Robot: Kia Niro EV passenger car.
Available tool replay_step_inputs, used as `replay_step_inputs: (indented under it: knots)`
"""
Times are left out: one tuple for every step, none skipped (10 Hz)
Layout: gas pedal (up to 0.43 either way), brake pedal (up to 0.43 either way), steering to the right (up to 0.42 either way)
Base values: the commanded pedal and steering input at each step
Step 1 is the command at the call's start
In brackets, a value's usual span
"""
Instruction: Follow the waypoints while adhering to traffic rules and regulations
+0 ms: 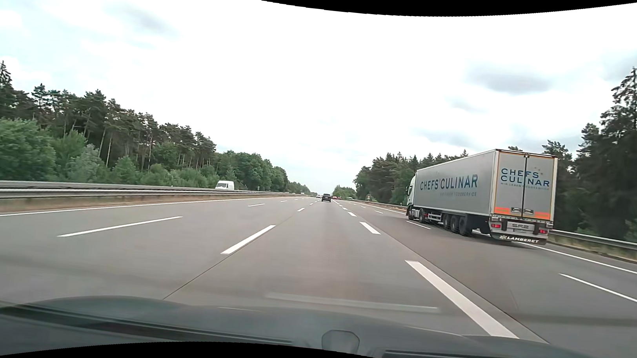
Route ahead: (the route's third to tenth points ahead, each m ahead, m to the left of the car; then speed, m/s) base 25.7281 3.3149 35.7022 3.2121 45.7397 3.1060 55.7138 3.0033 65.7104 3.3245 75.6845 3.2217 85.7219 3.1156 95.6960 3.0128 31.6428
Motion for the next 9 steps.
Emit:
replay_step_inputs:
  knots:
    - [0.138, 0.0, -0.002]
    - [0.138, 0.0, -0.002]
    - [0.138, 0.0, -0.002]
    - [0.138, 0.0, -0.002]
    - [0.138, 0.0, -0.003]
    - [0.138, 0.0, -0.003]
    - [0.13, 0.0, -0.003]
    - [0.13, 0.0, -0.003]
    - [0.11, 0.0, -0.003]
